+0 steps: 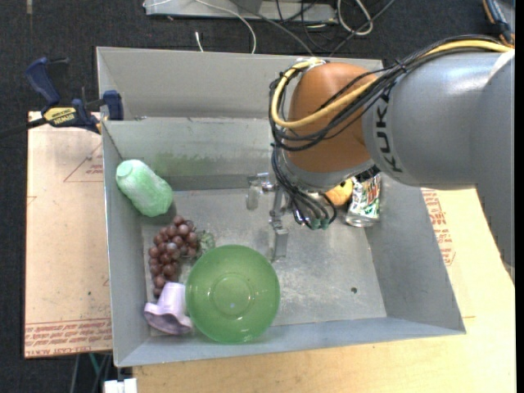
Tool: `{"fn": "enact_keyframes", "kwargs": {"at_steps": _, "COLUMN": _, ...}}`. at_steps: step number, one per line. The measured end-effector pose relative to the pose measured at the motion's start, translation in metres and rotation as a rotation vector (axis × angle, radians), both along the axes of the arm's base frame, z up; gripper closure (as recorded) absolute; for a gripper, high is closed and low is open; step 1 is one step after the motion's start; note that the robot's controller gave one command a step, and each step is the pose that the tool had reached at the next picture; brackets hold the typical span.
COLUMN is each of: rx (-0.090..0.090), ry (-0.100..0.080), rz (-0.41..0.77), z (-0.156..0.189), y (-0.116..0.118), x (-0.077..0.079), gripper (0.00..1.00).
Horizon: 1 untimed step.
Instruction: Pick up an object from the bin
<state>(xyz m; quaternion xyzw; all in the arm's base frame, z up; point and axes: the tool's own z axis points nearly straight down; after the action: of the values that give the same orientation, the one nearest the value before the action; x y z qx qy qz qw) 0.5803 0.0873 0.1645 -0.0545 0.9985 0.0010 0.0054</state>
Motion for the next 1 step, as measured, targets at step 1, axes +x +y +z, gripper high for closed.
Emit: {"fn": "enact_keyframes", "kwargs": {"at_steps": 1, "rx": -0.001, "ry": -0.004, "rz": 0.012, "z": 0.0512, "y": 0.0455, "x": -0.0389, "gripper": 0.00}}
